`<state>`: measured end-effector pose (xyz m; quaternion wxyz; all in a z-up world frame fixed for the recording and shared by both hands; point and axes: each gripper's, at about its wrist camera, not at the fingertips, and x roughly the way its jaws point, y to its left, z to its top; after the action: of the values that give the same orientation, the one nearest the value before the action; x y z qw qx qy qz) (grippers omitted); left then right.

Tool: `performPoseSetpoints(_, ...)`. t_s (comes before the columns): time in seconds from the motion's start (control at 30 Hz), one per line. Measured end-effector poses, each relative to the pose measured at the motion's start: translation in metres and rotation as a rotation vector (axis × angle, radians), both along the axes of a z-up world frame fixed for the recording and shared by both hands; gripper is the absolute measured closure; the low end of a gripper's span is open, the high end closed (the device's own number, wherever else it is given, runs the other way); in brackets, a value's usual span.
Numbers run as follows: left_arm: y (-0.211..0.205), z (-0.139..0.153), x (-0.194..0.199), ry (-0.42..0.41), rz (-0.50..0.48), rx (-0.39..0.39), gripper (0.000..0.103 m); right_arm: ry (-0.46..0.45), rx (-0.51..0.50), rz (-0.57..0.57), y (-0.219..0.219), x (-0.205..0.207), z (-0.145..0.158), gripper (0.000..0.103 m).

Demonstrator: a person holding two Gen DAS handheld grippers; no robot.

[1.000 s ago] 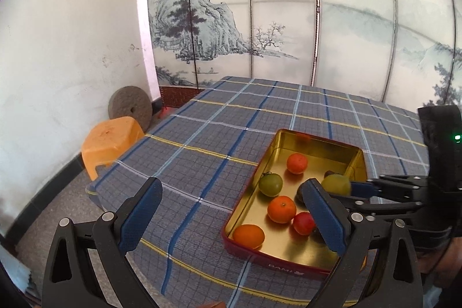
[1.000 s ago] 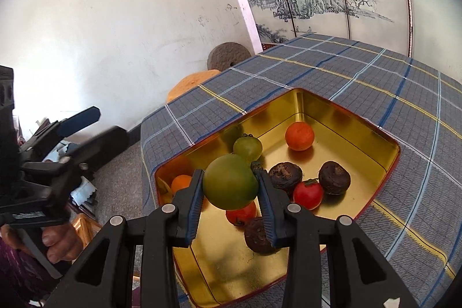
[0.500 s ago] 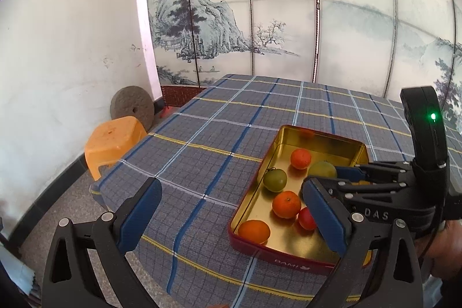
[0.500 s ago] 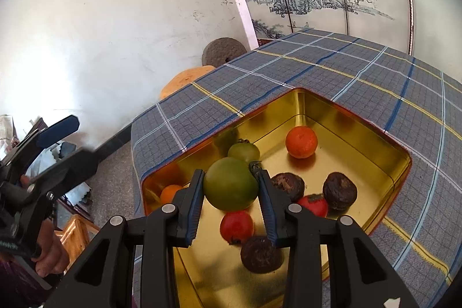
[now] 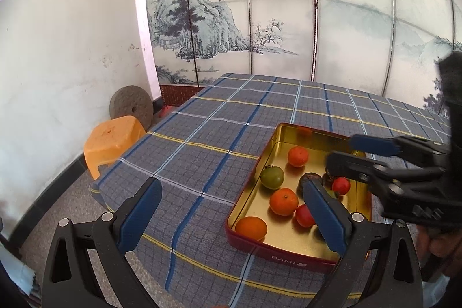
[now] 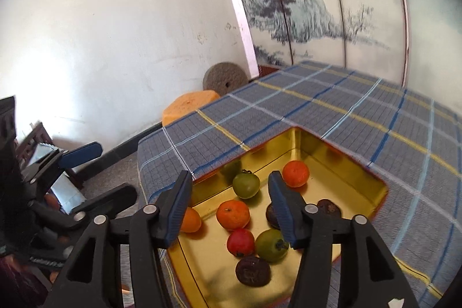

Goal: Organize fruits

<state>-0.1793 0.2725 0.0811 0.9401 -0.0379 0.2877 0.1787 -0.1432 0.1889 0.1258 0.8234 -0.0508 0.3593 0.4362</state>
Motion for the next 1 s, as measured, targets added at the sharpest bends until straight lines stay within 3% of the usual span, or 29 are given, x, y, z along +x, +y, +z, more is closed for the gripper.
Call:
performPoseSetpoints(0.07,-0.001,0.002,-0.004,-0.01,0.001,0.002,0.004,-0.072,-0.014,-0.023,-0.008,-0.016,0.009,0.044)
performPoseSetpoints(0.23,-0.007,0.008,-0.012,-0.031,0.007,0.011,0.004,-0.248,-0.007,-0.112,-0.041,-0.053,0.033,0.019)
performPoseSetpoints(0.37,-0.013,0.015,-0.018,-0.043,0.005,0.014,0.004,-0.343,-0.017,-0.151,-0.058,-0.071,0.05,0.012)
performPoseSetpoints(1.0,-0.05,0.065,-0.065,-0.159,-0.017,0.051,0.0,-0.435,0.028,-0.2,-0.097,-0.114,0.09,0.003)
